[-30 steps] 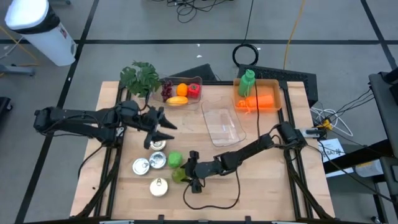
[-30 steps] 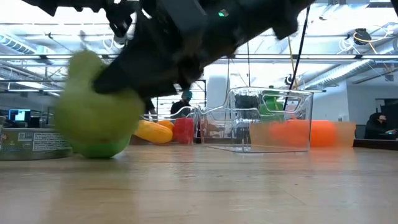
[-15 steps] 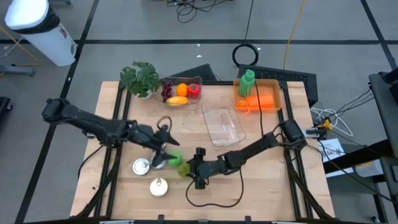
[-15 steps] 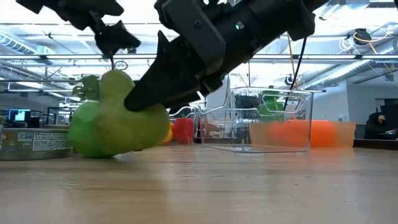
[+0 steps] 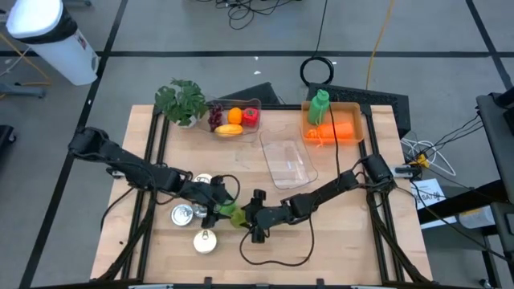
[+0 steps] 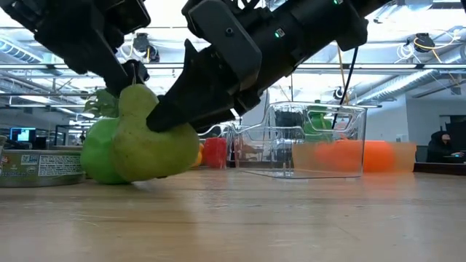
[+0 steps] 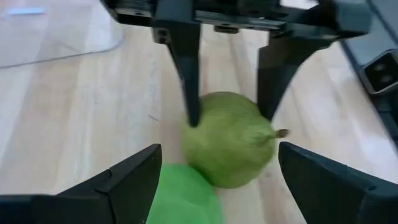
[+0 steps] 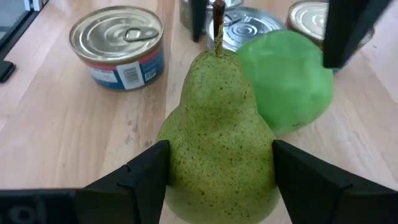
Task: Pick & Place Food Item
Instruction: Put the green pear into the top transparent bin
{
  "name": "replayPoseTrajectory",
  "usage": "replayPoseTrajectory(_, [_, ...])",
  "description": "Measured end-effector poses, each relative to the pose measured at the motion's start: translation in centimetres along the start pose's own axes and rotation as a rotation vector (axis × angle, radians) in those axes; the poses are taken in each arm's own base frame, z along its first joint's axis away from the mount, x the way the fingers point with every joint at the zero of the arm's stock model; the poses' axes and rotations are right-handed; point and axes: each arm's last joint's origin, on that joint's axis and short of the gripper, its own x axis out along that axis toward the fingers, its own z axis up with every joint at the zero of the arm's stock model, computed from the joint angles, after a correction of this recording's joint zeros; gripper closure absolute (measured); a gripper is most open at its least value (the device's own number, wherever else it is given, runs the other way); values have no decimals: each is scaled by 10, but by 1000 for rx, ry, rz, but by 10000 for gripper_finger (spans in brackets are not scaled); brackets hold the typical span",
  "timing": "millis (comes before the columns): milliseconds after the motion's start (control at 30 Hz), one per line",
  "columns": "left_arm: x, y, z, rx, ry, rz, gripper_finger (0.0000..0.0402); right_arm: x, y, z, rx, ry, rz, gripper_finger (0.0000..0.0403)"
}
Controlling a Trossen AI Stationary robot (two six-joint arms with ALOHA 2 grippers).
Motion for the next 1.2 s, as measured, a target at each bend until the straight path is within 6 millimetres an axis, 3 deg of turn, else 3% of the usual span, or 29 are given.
replayPoseTrajectory(367, [4, -4, -1, 104, -18, 55, 78, 0, 0, -1, -2, 7, -1, 159])
replayPoseTrajectory(700, [1, -31, -1, 198, -88, -37, 176, 0, 0, 0, -1, 4, 1, 159])
replayPoseTrajectory(967, [1, -30, 0, 199, -103, -14, 238, 0, 0, 0, 0, 1, 1, 159])
replayPoseTrajectory(1200, [1, -30, 0, 201, -102, -13, 268, 0, 0, 0, 0, 1, 1, 159])
